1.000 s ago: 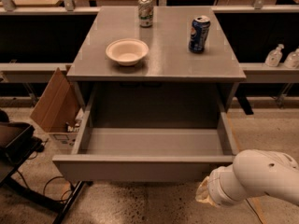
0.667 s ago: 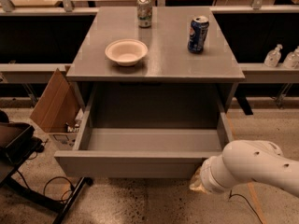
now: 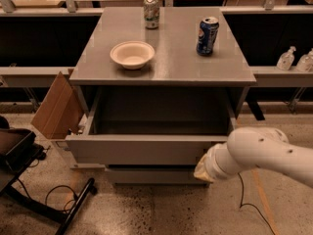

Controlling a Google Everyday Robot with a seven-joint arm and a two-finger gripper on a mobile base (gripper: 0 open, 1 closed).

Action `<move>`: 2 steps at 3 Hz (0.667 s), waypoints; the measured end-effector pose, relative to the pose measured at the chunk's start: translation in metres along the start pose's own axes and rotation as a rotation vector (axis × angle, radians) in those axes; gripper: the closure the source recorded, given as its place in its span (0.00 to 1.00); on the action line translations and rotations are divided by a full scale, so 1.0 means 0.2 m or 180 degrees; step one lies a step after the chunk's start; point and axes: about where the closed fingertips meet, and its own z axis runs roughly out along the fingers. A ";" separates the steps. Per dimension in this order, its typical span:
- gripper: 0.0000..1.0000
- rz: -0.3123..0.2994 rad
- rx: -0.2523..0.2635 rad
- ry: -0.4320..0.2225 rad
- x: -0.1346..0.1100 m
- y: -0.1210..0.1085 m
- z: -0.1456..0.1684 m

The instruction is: Close top drawer

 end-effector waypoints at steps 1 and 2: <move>1.00 -0.0001 0.0243 -0.0024 -0.15 -0.30 -0.08; 1.00 -0.0001 0.0243 -0.0024 -0.15 -0.30 -0.08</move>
Offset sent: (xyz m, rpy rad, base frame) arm 0.1376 -0.0048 0.0912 -0.0383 -0.1544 -0.0930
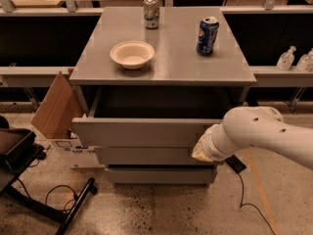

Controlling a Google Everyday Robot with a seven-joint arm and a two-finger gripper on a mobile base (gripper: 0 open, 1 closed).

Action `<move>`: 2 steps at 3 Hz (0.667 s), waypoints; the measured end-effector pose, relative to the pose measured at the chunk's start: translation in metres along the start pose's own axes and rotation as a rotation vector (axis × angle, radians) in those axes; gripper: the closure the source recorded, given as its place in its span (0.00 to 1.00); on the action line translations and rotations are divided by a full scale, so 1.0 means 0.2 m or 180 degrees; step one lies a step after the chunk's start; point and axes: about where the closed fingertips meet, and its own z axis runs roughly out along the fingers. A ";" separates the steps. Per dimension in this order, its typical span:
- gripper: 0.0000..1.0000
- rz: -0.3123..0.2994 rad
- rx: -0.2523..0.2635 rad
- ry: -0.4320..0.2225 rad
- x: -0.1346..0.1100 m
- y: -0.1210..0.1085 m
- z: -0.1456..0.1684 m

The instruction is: Close top drawer

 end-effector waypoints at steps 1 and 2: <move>1.00 0.0027 -0.0001 -0.0056 0.00 -0.09 0.05; 1.00 0.0085 0.0136 -0.0122 0.00 -0.33 0.15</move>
Offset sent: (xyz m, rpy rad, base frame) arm 0.1495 -0.0251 -0.0084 0.0632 -0.1153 -0.0805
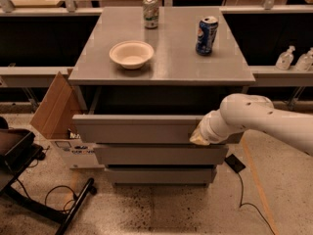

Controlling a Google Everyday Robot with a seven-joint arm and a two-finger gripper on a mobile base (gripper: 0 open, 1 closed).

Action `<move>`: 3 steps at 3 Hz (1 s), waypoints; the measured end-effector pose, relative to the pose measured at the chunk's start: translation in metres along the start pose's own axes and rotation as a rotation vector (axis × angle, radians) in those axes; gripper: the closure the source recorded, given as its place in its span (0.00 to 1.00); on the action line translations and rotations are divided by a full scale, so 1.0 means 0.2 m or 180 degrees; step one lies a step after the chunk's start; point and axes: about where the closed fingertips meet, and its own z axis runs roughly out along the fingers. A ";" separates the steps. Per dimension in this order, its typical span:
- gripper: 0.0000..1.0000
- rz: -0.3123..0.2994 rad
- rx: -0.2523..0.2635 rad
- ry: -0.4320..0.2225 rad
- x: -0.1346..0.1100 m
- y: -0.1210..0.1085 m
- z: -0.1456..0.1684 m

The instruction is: Close top drawer

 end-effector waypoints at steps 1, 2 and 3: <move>1.00 0.0001 0.0004 -0.0002 0.00 0.00 0.00; 1.00 0.0078 0.0104 -0.0039 0.02 -0.17 0.03; 1.00 0.0174 0.0203 -0.0088 0.04 -0.34 0.05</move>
Offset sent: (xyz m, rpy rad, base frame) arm 0.1286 -0.0515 0.0142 0.0526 -0.1011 -0.1263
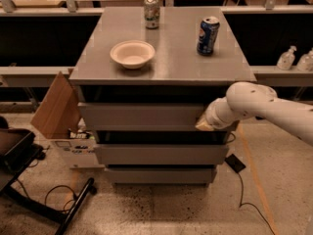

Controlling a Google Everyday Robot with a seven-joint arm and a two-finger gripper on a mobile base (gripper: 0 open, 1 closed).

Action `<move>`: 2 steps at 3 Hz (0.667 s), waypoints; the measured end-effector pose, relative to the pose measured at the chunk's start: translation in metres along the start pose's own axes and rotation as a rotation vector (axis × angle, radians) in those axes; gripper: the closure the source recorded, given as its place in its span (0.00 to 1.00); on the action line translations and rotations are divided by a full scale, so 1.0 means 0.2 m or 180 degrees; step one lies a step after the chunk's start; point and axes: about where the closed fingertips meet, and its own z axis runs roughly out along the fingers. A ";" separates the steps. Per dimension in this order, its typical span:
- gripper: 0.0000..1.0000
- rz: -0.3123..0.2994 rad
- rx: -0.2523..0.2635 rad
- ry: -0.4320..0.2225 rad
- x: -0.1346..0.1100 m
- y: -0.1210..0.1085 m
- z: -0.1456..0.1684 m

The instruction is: Close top drawer

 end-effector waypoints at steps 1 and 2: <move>1.00 0.0000 0.0000 0.0000 0.00 0.00 0.00; 1.00 0.0058 0.0055 -0.0023 0.03 -0.06 0.00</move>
Offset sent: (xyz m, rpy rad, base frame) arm 0.0299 -0.0347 0.0085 0.0325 -0.0454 -0.0731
